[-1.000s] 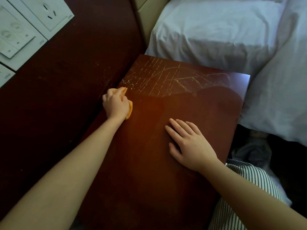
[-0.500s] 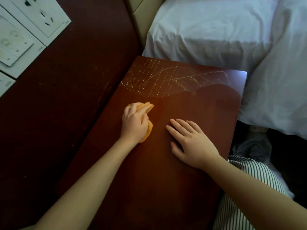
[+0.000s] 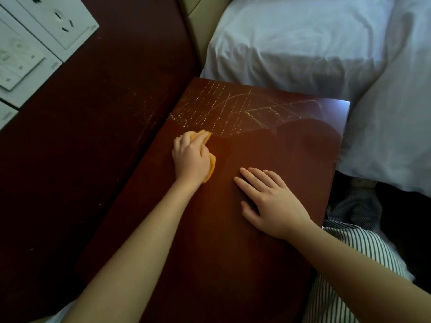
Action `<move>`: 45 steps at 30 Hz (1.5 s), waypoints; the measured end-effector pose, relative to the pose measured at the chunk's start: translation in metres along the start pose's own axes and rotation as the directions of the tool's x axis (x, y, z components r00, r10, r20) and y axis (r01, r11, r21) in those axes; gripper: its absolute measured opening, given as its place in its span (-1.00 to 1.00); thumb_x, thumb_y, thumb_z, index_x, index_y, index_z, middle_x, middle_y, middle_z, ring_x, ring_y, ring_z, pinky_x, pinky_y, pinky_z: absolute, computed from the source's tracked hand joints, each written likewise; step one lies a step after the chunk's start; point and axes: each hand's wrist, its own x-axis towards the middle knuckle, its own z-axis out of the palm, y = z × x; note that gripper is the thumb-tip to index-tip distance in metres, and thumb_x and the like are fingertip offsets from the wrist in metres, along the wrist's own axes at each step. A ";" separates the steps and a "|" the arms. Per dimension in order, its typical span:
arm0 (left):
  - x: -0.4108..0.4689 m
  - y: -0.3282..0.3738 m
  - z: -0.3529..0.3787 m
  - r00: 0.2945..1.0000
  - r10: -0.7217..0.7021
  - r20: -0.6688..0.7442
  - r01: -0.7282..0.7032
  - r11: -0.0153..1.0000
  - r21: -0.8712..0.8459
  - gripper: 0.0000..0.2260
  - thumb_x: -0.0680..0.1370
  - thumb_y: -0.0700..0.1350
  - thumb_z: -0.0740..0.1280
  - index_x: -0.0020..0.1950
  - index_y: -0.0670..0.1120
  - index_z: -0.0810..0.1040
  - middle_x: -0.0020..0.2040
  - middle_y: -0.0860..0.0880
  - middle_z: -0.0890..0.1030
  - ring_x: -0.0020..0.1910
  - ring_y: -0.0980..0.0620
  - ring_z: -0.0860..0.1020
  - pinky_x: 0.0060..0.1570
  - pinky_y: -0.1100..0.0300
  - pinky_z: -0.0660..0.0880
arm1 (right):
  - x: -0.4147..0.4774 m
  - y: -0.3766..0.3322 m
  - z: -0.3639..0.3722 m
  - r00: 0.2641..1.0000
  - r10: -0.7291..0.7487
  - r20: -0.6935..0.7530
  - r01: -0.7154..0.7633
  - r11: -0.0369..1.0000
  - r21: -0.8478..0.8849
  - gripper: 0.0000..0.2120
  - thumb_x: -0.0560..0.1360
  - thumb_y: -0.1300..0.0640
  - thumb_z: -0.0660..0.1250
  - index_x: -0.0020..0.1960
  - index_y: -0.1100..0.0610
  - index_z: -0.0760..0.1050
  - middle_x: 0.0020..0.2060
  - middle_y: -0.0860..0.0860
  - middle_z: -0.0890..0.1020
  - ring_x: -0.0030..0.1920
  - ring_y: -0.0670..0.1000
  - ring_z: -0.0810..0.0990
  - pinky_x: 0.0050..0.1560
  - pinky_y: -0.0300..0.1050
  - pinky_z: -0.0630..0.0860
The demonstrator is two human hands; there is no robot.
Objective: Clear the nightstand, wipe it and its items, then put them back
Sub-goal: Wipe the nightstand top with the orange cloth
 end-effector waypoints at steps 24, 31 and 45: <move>-0.010 -0.060 -0.032 0.980 0.177 0.096 -0.172 0.983 -0.061 -0.64 0.54 -0.11 0.11 0.28 0.05 0.51 0.26 -0.03 0.45 0.24 -0.04 0.32 0.22 0.06 0.31 | 0.000 0.000 0.000 1.000 0.015 0.012 -0.015 1.000 -0.004 -0.50 0.47 -0.07 0.09 0.31 0.10 0.49 0.30 0.08 0.51 0.30 0.10 0.48 0.31 0.01 0.31; 0.029 -0.031 -0.014 0.975 -0.207 -0.082 0.212 0.976 0.051 -0.66 0.59 -0.17 0.16 0.35 0.02 0.44 0.32 -0.07 0.39 0.30 -0.10 0.29 0.28 0.01 0.25 | 0.000 0.000 0.000 1.000 0.012 0.011 -0.012 1.000 -0.001 -0.50 0.46 -0.06 0.10 0.30 0.11 0.49 0.29 0.10 0.51 0.29 0.12 0.48 0.33 0.00 0.25; 0.000 -0.051 -0.025 0.997 0.081 0.011 -0.081 0.997 -0.004 -0.66 0.57 -0.17 0.15 0.31 0.02 0.49 0.26 -0.05 0.46 0.26 -0.09 0.33 0.26 0.00 0.31 | 0.000 0.000 0.000 1.000 0.014 0.017 -0.014 1.000 0.001 -0.50 0.47 -0.07 0.09 0.31 0.10 0.48 0.30 0.09 0.51 0.30 0.11 0.47 0.33 0.01 0.30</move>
